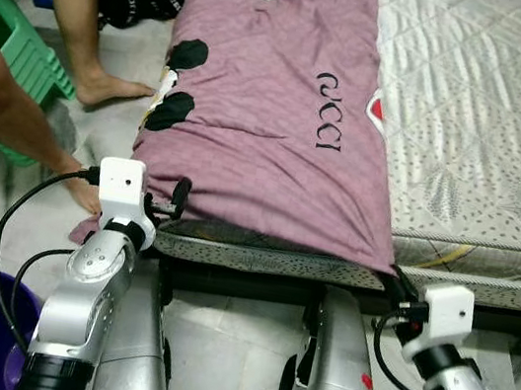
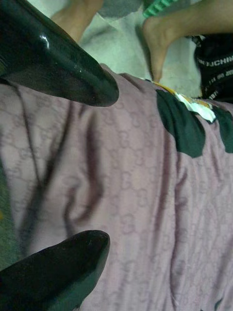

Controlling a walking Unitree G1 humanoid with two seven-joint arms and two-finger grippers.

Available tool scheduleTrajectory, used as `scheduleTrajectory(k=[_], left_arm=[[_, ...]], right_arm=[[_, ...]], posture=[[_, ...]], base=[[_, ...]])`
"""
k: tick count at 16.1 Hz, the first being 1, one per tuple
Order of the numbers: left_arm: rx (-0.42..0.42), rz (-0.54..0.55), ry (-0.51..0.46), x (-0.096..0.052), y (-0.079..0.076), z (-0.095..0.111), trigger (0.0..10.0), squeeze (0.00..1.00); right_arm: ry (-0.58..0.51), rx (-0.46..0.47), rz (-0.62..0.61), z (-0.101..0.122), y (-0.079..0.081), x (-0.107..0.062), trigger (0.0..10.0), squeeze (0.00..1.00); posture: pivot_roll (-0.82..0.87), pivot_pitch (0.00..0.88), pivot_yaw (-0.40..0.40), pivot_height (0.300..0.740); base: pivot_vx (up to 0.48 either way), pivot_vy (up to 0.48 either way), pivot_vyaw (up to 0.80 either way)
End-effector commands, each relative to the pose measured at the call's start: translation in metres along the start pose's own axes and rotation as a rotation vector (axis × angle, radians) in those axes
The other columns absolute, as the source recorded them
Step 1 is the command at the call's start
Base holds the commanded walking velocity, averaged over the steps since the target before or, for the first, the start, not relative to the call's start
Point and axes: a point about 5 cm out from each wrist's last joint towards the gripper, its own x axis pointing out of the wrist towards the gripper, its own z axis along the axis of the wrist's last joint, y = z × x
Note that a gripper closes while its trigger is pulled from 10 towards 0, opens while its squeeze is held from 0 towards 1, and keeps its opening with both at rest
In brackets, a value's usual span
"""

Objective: Clean up the room

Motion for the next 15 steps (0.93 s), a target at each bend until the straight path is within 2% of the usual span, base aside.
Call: scheduleTrajectory(k=[1, 2, 3, 5, 8, 9, 10, 11, 12, 15], left_arm=[[0.010, 0.007, 0.012, -0.001, 0.004, -0.004, 10.0, 0.00], [0.011, 0.005, 0.014, -0.001, 0.004, -0.005, 10.0, 0.00], [0.011, 0.005, 0.013, 0.000, 0.004, -0.005, 10.0, 0.00], [0.007, 0.000, 0.010, 0.002, 0.001, -0.005, 10.0, 0.00], [0.006, -0.007, 0.008, 0.004, -0.001, -0.005, 10.0, 0.00], [0.007, -0.007, 0.007, 0.004, -0.001, -0.005, 10.0, 0.00], [0.009, -0.005, 0.006, 0.004, 0.001, -0.005, 10.0, 0.00], [0.010, -0.002, 0.005, 0.004, 0.002, -0.004, 10.0, 0.00], [0.013, 0.005, 0.002, 0.005, 0.004, -0.004, 10.0, 0.00], [0.012, 0.012, 0.002, 0.004, 0.005, -0.005, 10.0, 0.00]], right_arm=[[0.042, 0.002, -0.068, -0.004, -0.010, -0.009, 0.0, 0.00], [0.075, -0.012, -0.158, -0.008, -0.025, -0.018, 0.0, 0.00], [0.086, -0.016, -0.176, -0.010, -0.028, -0.021, 0.0, 0.00], [0.169, -0.040, -0.278, -0.019, -0.045, -0.037, 0.0, 0.00], [0.177, -0.045, -0.425, -0.014, -0.082, -0.027, 0.0, 0.00], [0.177, -0.044, -0.444, -0.013, -0.088, -0.026, 0.0, 0.00], [0.180, -0.052, -0.492, -0.010, -0.102, -0.025, 0.0, 0.00], [0.183, -0.049, -0.525, -0.009, -0.111, -0.025, 0.0, 0.00], [0.214, -0.040, -0.623, -0.010, -0.129, -0.032, 0.0, 0.00], [0.277, -0.048, -0.736, -0.019, -0.142, -0.051, 0.0, 0.00]], posture=[[-0.02, 0.176, 0.060, 0.507], [-0.03, 0.173, 0.059, 0.507], [-0.03, 0.173, 0.059, 0.507], [-0.04, 0.166, 0.058, 0.507], [-0.04, 0.165, 0.064, 0.507], [-0.04, 0.166, 0.064, 0.507], [-0.04, 0.166, 0.064, 0.507], [-0.04, 0.167, 0.061, 0.507], [-0.04, 0.169, 0.058, 0.507], [-0.04, 0.174, 0.055, 0.507]], base=[[0.000, 0.000, 0.00], [0.000, 0.000, 0.00], [0.000, 0.000, 0.00], [0.000, 0.000, 0.00], [0.000, 0.000, 0.00], [0.000, 0.000, 0.00], [0.000, 0.000, 0.00], [0.000, 0.000, 0.00], [0.000, 0.000, 0.00], [0.000, 0.000, 0.00]])
